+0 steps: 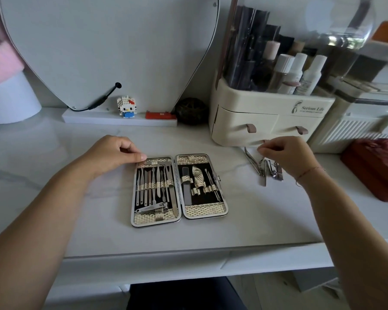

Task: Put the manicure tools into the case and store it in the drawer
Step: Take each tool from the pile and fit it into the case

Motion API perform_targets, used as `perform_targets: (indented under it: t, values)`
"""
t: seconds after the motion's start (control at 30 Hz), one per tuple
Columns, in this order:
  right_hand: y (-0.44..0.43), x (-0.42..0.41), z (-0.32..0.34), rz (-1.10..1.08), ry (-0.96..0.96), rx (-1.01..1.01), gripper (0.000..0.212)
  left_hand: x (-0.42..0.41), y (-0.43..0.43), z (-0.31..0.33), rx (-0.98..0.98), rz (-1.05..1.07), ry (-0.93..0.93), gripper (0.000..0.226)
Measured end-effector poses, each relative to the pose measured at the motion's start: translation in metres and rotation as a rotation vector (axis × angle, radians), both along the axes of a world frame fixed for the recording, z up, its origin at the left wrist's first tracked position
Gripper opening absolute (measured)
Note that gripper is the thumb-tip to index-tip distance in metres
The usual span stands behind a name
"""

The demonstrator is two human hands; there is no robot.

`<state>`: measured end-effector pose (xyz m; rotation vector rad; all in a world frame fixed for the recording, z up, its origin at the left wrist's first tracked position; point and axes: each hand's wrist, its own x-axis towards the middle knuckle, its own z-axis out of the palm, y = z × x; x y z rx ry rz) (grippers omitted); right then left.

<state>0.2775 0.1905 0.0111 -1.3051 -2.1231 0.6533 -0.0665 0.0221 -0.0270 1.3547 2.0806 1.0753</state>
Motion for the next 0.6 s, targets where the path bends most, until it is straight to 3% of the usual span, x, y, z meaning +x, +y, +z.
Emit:
perform_targets:
  t: [0.17,0.43,0.6]
  values:
    - [-0.004,-0.010,-0.013,0.056,-0.170,-0.001,0.009,0.001,-0.001,0.000,0.012,0.003,-0.006,0.011]
    - [-0.004,-0.013,-0.013,-0.009,-0.287,0.047,0.009,0.000,-0.001,0.000,0.007,-0.016,-0.006,0.010]
    - [-0.002,-0.024,-0.011,-0.045,-0.465,0.059,0.017,0.001,-0.001,0.000,0.008,-0.015,-0.013,0.009]
